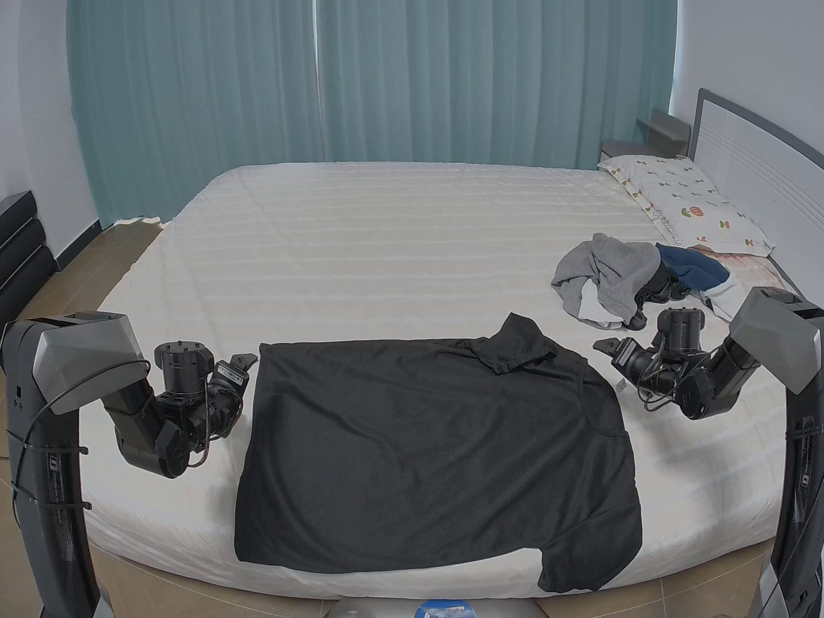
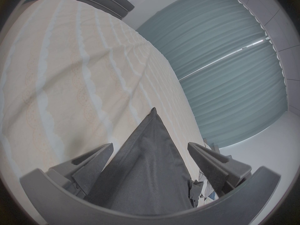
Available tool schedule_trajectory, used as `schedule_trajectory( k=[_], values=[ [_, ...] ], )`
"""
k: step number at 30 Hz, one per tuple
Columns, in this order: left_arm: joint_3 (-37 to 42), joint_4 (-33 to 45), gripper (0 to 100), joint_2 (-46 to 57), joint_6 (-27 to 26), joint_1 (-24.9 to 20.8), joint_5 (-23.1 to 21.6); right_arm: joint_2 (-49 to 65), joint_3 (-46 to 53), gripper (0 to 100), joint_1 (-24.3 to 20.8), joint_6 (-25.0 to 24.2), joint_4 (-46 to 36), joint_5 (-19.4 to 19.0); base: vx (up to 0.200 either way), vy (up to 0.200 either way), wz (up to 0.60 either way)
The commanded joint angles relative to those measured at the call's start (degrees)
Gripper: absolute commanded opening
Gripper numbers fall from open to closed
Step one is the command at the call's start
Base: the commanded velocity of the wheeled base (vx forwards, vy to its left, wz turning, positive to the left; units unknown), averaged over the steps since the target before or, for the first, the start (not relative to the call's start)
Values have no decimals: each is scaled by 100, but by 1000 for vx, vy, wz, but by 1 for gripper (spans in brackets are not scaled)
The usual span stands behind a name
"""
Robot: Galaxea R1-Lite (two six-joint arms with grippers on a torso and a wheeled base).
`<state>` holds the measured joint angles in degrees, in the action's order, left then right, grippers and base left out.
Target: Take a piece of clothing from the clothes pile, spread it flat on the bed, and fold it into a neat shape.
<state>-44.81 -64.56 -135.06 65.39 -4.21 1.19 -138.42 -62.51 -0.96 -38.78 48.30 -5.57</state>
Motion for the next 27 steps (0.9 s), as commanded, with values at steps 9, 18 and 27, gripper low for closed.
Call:
schedule_trajectory(
  k=[9, 18, 27],
  values=[
    [175, -4, 100, 50, 9, -1, -5, -123, -1650, 100, -1248, -543, -1701, -49, 0, 0, 0],
    [394, -311, 100, 15, 18, -1, -32, -1055, -3188, 100, -1609, -886, -3037, 12, 0, 0, 0],
    [482, -487, 100, -3, 0, -10, -49, -1653, -4129, 100, -1609, -1062, -3380, 39, 0, 0, 0]
  ],
)
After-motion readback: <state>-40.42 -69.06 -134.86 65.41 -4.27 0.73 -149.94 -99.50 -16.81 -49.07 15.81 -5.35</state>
